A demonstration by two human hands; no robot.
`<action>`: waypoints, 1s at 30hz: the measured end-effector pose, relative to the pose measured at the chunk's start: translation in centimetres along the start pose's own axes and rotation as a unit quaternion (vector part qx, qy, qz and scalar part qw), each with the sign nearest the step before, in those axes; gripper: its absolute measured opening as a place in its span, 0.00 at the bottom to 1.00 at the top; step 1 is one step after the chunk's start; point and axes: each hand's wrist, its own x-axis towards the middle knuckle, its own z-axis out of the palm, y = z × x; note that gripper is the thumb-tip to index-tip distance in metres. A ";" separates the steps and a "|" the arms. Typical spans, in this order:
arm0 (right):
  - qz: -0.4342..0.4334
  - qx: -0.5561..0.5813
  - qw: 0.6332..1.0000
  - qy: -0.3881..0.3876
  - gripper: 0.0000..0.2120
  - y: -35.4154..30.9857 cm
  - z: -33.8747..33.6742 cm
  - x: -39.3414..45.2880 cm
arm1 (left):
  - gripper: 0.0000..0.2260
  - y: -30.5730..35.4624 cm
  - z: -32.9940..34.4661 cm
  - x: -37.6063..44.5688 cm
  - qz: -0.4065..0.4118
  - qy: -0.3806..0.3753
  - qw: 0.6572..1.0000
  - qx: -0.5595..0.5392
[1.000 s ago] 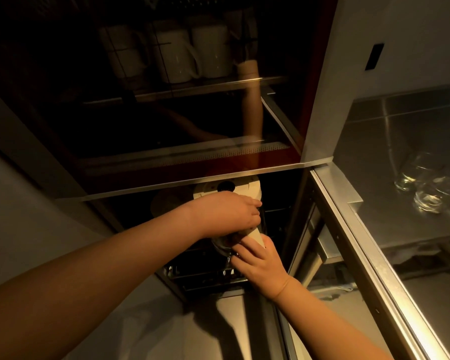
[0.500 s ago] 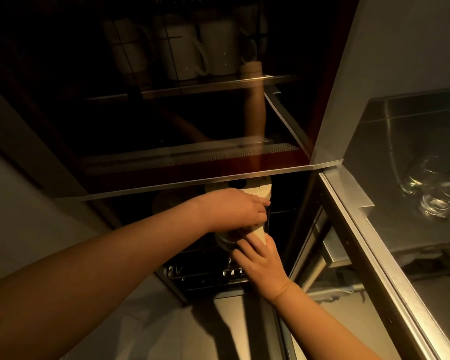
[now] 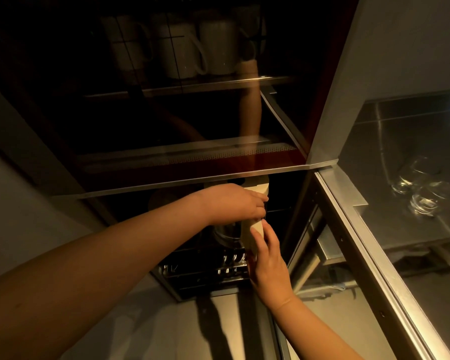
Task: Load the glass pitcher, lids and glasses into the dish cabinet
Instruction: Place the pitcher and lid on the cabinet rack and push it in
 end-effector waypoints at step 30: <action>0.059 0.081 0.994 -0.038 0.34 0.1 -0.4 2.3 | 0.27 11.0 8.7 -1.9 -0.374 0.137 0.888 -0.231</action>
